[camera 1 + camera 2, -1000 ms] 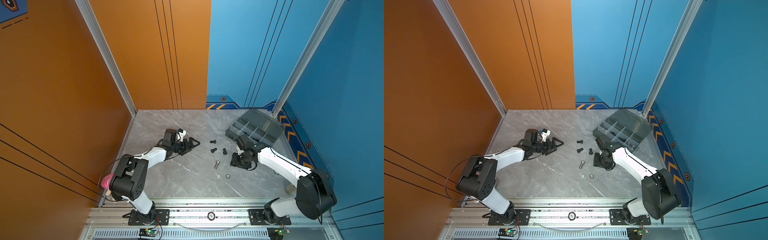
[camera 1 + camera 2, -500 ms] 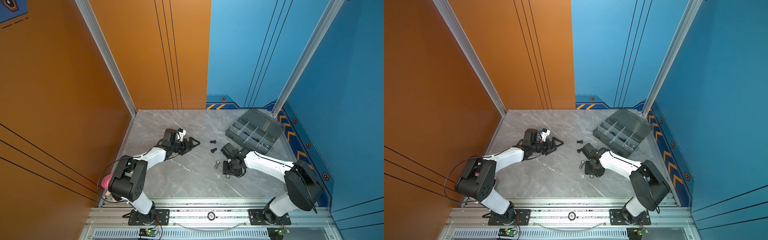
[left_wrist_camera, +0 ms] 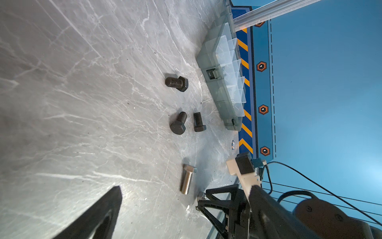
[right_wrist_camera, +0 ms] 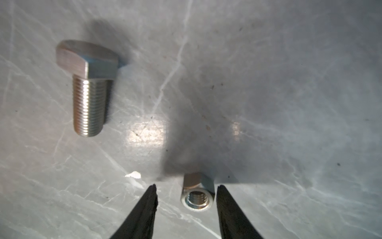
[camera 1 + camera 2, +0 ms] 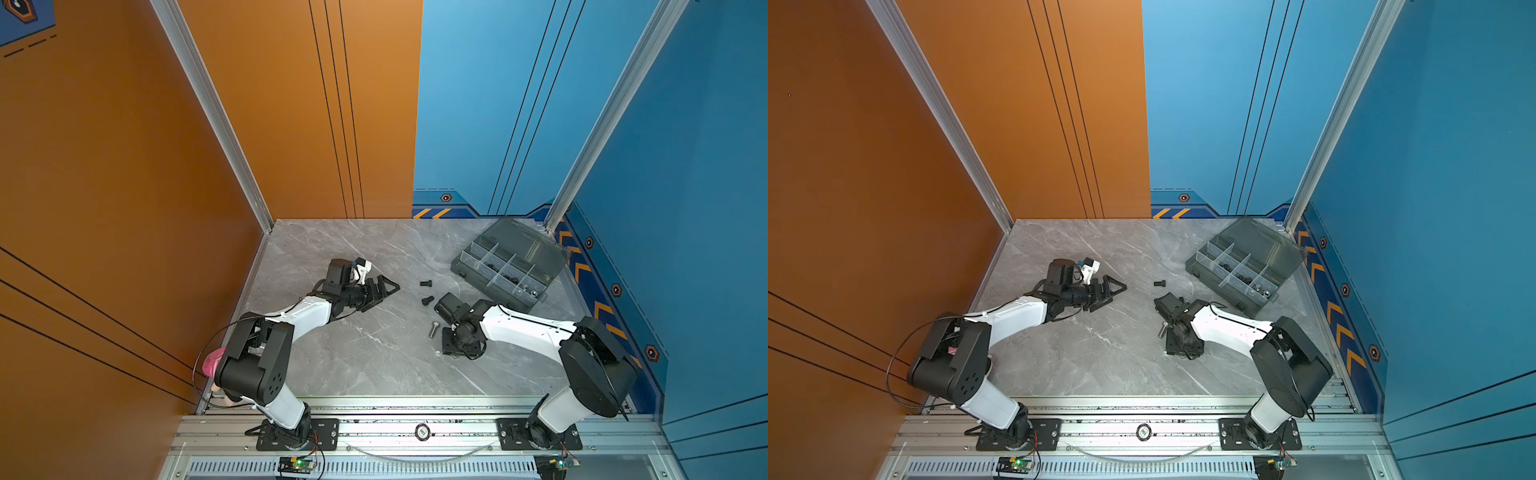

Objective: Sort the screws and nuts into containers
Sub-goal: 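Lower the right gripper around the silver hex nut and close it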

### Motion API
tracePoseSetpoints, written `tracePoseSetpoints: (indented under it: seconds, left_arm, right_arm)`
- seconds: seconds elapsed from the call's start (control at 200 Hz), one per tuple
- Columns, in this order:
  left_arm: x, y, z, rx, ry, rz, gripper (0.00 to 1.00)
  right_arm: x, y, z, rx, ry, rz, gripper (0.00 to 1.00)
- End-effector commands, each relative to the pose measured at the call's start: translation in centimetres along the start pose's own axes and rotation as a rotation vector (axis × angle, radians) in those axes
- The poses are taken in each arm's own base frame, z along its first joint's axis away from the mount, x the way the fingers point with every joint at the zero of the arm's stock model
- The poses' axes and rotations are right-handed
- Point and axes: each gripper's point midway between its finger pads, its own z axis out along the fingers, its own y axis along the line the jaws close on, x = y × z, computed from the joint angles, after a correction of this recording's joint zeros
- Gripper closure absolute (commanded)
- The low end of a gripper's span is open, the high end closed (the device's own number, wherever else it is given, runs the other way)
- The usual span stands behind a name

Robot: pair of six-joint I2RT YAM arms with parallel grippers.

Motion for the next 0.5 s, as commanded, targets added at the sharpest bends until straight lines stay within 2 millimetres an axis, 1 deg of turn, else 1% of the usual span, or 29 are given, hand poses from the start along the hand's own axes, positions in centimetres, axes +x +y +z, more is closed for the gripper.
tracePoseSetpoints:
  seconds: [0.0,0.16,0.255,0.426,0.496]
  left_arm:
    - [0.09,-0.32,-0.5,0.008,-0.006,0.023,0.02]
    - [0.13,-0.39,-0.5,0.01,-0.005,0.024,0.02]
    - [0.07,-0.34,-0.52,0.007,-0.008,0.023,0.02]
    - [0.05,-0.42,-0.56,0.008,-0.01,0.025,0.02]
    - [0.11,-0.28,-0.51,0.005,-0.008,0.022,0.02]
  right_arm:
    - [0.38,-0.6,0.75,0.037,0.002,0.01,0.52]
    - [0.59,-0.76,1.05,0.045,0.01,0.009,0.53]
    - [0.62,-0.84,1.3,0.05,0.012,0.01,0.56]
    - [0.76,-1.12,1.58,0.062,0.016,0.01,0.63]
    - [0.81,-1.22,1.66,0.066,0.017,0.01,0.67]
